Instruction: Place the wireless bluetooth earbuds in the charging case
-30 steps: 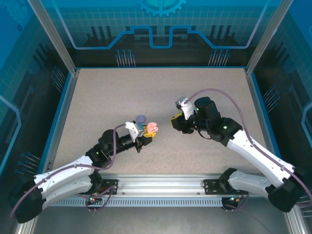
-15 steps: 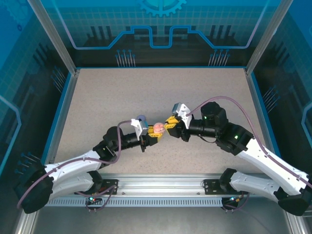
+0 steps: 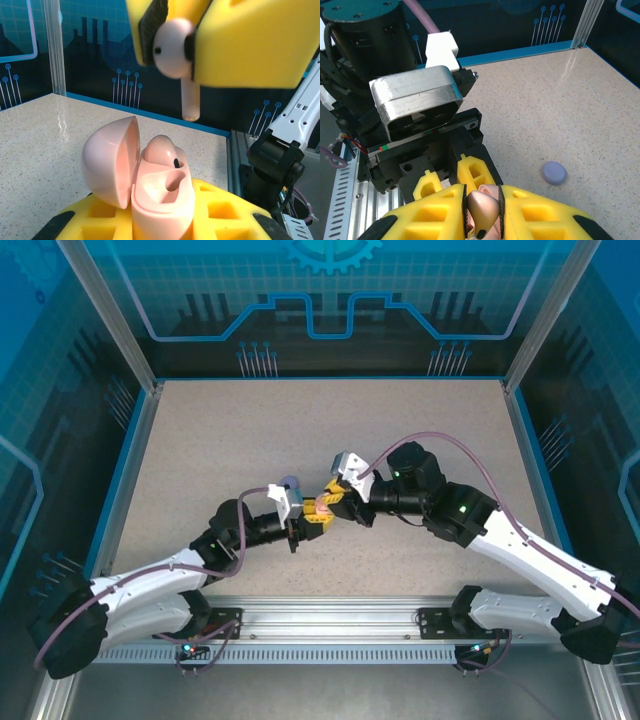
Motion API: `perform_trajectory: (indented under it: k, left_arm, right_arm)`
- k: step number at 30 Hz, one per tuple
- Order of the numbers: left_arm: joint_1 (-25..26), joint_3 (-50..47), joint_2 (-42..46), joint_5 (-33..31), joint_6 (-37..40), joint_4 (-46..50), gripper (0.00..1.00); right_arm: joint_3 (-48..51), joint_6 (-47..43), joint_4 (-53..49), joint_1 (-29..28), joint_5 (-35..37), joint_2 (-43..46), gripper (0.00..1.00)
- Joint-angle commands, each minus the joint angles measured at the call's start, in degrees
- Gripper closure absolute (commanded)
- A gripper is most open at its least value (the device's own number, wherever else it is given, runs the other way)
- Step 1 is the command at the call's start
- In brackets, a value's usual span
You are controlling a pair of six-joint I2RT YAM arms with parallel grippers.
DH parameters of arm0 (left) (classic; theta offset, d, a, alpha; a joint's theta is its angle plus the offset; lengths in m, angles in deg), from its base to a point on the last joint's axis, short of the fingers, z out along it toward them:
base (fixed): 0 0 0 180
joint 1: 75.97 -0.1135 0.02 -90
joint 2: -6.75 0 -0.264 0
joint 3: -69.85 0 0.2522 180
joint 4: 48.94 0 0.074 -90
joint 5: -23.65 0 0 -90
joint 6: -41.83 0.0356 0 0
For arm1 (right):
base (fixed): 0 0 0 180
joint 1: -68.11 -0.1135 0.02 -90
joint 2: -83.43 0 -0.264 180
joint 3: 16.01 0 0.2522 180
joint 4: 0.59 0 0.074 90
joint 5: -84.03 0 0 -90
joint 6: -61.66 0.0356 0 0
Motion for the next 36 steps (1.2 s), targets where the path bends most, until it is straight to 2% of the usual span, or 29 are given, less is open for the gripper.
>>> perform_trajectory:
  k: [1, 29, 36]
  left_arm:
    - [0.34, 1.84, 1.03, 1.68, -0.78, -1.62, 0.99]
    - [0.34, 3.07, 0.89, 1.86, -1.95, -0.85, 0.99]
    - [0.34, 3.09, 1.15, 1.69, -1.91, -0.57, 0.99]
  right_arm:
    - [-2.0, -1.0, -0.13, -0.88, 0.24, -0.4, 0.77]
    - [-0.44, -1.43, -0.06, -1.99, 0.49, -2.29, 0.77]
    - [-0.24, -1.6, -1.89, -1.9, 1.46, -2.19, 0.72]
